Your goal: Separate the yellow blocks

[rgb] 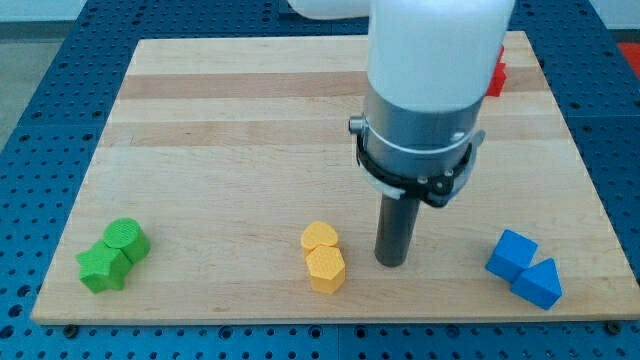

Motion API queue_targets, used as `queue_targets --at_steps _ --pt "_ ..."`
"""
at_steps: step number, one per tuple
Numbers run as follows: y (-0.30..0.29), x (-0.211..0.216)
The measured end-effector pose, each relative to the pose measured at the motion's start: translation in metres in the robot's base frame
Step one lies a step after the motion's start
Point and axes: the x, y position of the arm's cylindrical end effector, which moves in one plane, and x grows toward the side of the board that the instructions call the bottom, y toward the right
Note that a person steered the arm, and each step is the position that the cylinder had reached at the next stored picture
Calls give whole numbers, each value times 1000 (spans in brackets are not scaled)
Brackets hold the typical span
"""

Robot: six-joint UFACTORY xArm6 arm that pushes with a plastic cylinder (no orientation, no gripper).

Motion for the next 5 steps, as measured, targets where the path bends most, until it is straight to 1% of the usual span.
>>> queue_targets --at_steps 1,2,4,5 --pt "-1 1" --pt "-12 12" --pt "-18 12" --pt "-36 12"
